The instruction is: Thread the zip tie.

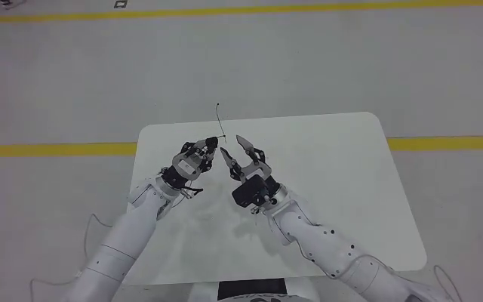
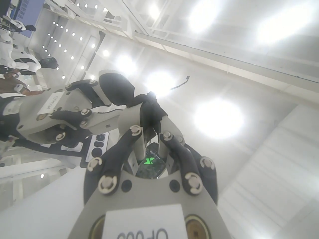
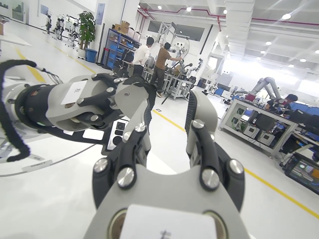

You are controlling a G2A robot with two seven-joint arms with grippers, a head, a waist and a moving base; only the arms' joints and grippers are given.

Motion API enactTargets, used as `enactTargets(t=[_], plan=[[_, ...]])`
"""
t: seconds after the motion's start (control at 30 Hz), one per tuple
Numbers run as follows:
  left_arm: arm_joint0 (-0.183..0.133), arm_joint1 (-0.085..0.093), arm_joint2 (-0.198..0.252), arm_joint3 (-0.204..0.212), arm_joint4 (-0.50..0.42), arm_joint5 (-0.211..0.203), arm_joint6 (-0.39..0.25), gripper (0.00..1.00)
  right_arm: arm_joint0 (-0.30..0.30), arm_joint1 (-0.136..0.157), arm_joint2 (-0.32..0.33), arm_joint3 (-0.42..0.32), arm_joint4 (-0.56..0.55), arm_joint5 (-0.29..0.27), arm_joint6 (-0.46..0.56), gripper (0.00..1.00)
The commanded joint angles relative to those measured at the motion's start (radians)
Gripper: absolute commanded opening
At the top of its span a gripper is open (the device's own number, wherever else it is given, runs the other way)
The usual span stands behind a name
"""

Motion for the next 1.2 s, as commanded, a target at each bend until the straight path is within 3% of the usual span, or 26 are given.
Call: enactTargets(t=[0.0,0.67,1.17], plan=[[0.000,0.000,0.000,0.000,0.000,0.000,0.000,0.00,0.002,-0.003,0.002,0.004,0.000,0.000,-0.001,0.27],[0.000,0.000,0.000,0.000,0.000,0.000,0.000,0.00,0.008,-0.028,0.001,0.025,0.000,0.000,0.003,0.20],[0.000,0.000,0.000,0.000,0.000,0.000,0.000,0.00,0.029,-0.038,-0.010,0.035,0.000,0.000,0.005,0.21]])
